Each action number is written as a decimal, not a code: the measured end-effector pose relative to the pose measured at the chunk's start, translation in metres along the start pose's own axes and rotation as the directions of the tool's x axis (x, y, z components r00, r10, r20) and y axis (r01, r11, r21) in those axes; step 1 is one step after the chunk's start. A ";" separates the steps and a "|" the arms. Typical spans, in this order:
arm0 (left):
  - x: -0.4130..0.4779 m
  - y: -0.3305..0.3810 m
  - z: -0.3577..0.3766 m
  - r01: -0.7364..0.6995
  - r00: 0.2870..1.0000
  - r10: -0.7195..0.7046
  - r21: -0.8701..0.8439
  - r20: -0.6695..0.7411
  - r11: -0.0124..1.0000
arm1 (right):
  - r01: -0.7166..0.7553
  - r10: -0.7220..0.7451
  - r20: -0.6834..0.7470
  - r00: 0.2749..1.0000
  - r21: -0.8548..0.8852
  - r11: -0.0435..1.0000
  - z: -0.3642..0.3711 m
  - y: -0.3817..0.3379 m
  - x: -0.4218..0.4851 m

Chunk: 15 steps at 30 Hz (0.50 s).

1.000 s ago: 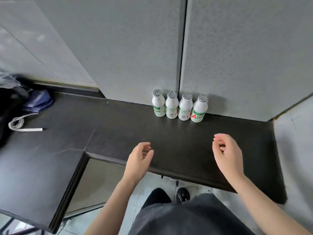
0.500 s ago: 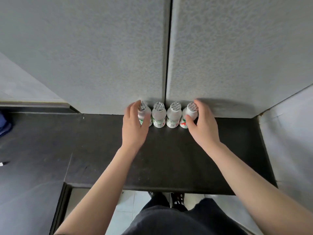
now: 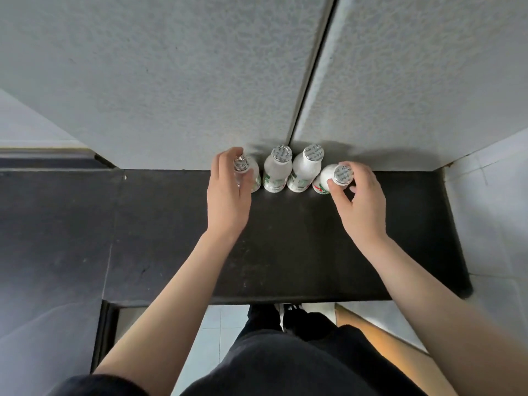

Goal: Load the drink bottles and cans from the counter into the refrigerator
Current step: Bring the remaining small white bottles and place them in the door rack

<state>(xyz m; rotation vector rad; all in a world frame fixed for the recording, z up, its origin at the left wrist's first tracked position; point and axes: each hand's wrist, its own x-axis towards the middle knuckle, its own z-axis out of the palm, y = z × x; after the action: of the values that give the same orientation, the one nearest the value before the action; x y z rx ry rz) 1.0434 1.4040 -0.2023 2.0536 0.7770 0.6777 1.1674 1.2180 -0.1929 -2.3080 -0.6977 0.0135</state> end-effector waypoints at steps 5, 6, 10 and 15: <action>-0.035 -0.003 -0.021 0.151 0.983 -0.166 -0.176 -0.078 0.973 | -0.010 0.009 0.012 1.000 0.083 0.997 -0.008 0.004 -0.012; -0.047 -0.001 -0.027 0.152 0.983 -0.168 -0.178 -0.076 0.972 | -0.018 0.018 0.008 1.000 0.098 0.995 -0.011 0.005 -0.015; -0.095 0.007 -0.043 0.212 0.973 -0.221 -0.132 -0.062 0.968 | -0.075 0.062 0.072 0.996 0.204 0.976 -0.016 -0.001 -0.036; -0.156 0.021 -0.048 0.338 0.931 -0.357 -0.190 -0.075 0.922 | 0.013 -0.101 0.279 0.955 0.303 0.953 -0.016 -0.021 -0.065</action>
<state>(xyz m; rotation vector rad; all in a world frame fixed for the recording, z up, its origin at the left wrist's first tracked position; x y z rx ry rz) 0.9124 1.3047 -0.1889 1.6739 1.0760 0.6320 1.1052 1.1891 -0.1792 -2.0113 -0.8480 0.4143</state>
